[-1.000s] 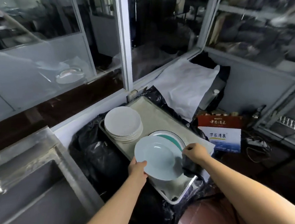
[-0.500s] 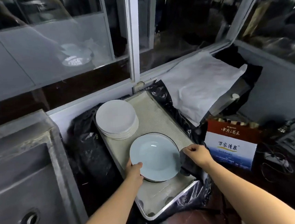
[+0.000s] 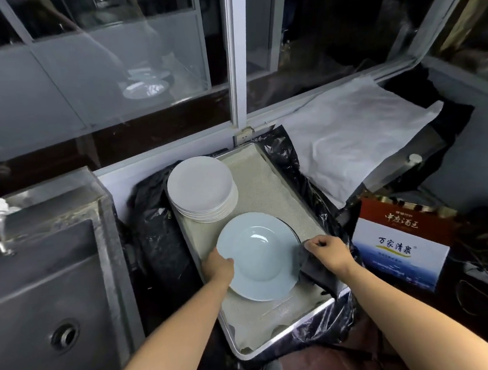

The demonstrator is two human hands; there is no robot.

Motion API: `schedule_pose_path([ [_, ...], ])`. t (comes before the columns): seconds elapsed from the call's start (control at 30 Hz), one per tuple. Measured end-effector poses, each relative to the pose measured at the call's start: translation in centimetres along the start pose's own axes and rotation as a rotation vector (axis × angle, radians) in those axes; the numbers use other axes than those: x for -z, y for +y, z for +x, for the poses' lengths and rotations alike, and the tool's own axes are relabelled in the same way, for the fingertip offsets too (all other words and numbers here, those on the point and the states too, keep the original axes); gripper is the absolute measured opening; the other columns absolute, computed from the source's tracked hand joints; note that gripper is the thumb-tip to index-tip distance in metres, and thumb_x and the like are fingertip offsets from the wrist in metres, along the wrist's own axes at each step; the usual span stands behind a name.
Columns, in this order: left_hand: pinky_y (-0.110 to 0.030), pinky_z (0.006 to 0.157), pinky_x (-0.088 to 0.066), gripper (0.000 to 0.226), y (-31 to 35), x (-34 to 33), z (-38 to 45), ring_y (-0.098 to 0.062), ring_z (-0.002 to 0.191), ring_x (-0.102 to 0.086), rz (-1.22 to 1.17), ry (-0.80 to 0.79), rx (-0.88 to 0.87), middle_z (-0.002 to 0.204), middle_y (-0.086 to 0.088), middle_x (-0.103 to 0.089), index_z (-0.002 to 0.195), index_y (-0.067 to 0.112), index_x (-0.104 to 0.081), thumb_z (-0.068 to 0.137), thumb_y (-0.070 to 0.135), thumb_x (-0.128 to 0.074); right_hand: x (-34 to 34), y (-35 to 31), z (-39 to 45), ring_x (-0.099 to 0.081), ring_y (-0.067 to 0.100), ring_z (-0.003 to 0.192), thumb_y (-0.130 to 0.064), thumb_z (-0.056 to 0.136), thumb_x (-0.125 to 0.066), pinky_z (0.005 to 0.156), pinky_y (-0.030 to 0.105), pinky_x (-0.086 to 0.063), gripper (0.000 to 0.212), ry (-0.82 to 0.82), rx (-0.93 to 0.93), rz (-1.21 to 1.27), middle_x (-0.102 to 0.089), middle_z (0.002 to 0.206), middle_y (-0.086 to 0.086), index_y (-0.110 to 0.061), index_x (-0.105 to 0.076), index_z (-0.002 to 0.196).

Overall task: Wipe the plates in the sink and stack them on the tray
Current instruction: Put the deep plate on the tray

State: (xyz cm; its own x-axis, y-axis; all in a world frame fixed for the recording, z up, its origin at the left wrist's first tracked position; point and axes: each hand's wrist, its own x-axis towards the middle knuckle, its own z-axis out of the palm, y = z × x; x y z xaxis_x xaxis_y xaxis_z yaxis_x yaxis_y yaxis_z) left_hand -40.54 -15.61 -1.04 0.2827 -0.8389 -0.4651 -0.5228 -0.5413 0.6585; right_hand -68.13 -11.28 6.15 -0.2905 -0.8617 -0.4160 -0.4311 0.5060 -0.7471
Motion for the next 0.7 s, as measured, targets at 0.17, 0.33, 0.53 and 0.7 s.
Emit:
schedule_pose_path([
  [0.17, -0.040, 0.092, -0.057, 0.036, -0.8, -0.2, 0.9, -0.033, 0.105, -0.065, 0.148, 0.019, 0.039, 0.134, -0.014, -0.052, 0.126, 0.010, -0.066, 0.091, 0.015, -0.069, 0.0, 0.0, 0.1, -0.058, 0.007, 0.068, -0.027, 0.087, -0.070, 0.067, 0.023, -0.044, 0.021, 0.032, -0.010, -0.007, -0.066, 0.063, -0.014, -0.022, -0.071, 0.066],
  [0.33, -0.042, 0.092, -0.057, 0.037, -1.1, -0.7, 1.3, -0.036, 0.107, -0.062, 0.248, 0.008, -0.004, 0.127, -0.018, -0.053, 0.122, 0.004, -0.065, 0.089, 0.021, -0.072, 0.1, 0.2, 0.2, -0.055, 0.009, 0.065, -0.029, 0.085, -0.070, 0.068, 0.028, -0.045, 0.024, 0.053, -0.025, 0.005, -0.062, 0.060, -0.013, -0.022, -0.069, 0.062],
  [0.53, -0.049, 0.101, -0.051, 0.040, -1.3, -1.6, 1.4, -0.037, 0.119, -0.053, 0.277, 0.018, -0.043, 0.129, -0.019, -0.053, 0.121, 0.003, -0.063, 0.089, 0.025, -0.072, -0.4, -0.4, -0.2, -0.051, 0.010, 0.065, -0.028, 0.085, -0.068, 0.067, 0.026, -0.045, 0.028, 0.058, -0.016, 0.018, -0.058, 0.061, -0.011, -0.019, -0.060, 0.060],
  [0.7, -0.049, 0.107, -0.045, 0.050, -1.7, -1.6, 1.4, -0.036, 0.131, -0.041, 0.303, -0.008, -0.066, 0.139, -0.017, -0.046, 0.134, 0.003, -0.053, 0.095, 0.031, -0.066, -0.8, -1.6, -0.7, -0.059, 0.008, 0.072, -0.019, 0.088, -0.066, 0.070, 0.021, -0.047, 0.014, 0.100, -0.025, 0.094, -0.067, 0.073, -0.009, -0.019, -0.074, 0.076],
])
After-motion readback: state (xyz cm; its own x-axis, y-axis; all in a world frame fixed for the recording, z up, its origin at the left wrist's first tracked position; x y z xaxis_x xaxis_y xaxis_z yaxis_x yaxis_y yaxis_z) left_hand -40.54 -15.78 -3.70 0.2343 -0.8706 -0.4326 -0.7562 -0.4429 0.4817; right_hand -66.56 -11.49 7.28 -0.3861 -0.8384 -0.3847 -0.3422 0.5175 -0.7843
